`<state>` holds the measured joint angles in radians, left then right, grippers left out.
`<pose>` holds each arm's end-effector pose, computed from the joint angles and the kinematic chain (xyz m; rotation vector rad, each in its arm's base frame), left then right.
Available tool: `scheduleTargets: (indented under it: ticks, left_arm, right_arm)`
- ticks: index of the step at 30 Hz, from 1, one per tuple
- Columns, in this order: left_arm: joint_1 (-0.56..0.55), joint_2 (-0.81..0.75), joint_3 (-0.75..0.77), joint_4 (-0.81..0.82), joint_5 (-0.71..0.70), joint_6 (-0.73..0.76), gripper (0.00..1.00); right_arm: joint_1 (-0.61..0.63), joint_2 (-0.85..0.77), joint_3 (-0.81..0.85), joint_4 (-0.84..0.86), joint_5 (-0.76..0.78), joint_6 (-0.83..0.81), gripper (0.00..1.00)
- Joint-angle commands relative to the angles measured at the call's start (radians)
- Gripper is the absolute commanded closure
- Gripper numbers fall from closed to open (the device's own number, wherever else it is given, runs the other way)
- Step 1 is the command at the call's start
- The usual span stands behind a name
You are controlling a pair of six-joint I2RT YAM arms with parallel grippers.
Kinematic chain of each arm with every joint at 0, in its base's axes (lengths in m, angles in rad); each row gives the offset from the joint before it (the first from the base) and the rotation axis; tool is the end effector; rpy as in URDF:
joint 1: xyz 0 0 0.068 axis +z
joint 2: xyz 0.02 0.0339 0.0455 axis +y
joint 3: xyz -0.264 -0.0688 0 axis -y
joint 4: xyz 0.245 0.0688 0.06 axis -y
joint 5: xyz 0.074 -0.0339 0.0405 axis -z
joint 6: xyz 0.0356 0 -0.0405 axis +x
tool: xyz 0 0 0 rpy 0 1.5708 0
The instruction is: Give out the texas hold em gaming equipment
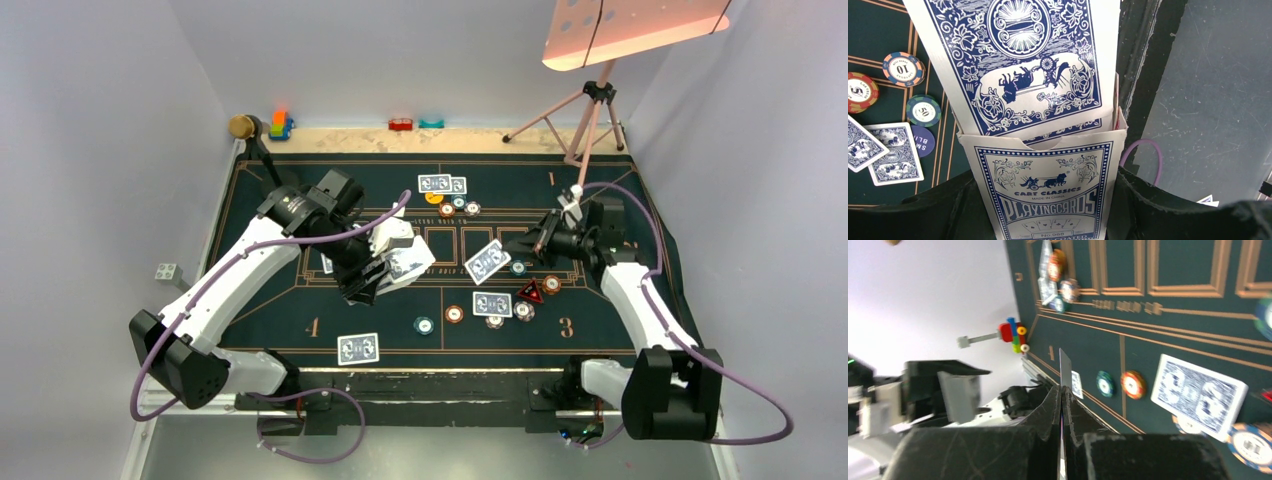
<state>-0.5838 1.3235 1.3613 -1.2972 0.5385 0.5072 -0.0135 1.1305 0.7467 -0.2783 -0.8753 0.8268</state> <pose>0.1818 -0.1420 0.3392 1.5300 2.2911 -0.7755 0.2338 0.0242 0.2567 0.4498 2.2716 1.4063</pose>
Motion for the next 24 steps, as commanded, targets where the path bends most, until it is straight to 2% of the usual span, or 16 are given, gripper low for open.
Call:
scheduleTargets:
  ticks: [1, 13, 20, 23, 24]
  left_arm:
    - [-0.001, -0.028, 0.014, 0.007, 0.033, -0.002, 1.00]
    - [-0.001, -0.023, 0.027, 0.007, 0.032, -0.007, 1.00]
    - [-0.001, -0.016, 0.039, 0.008, 0.032, -0.010, 1.00]
    - [-0.001, -0.016, 0.040, 0.008, 0.032, -0.012, 1.00]
    - [-0.001, -0.016, 0.040, 0.007, 0.031, -0.013, 1.00]
  right_arm:
    - [-0.029, -0.009, -0.133, -0.010, 0.050, -0.096, 1.00]
    - [-0.029, 0.029, -0.151, -0.051, 0.266, -0.217, 1.00]
    - [-0.010, 0.094, -0.169, -0.048, 0.294, -0.254, 0.99]
    - [0.005, 0.096, -0.154, -0.083, 0.324, -0.262, 0.71]
    - [0.006, 0.081, -0.145, -0.103, 0.339, -0.263, 0.65]
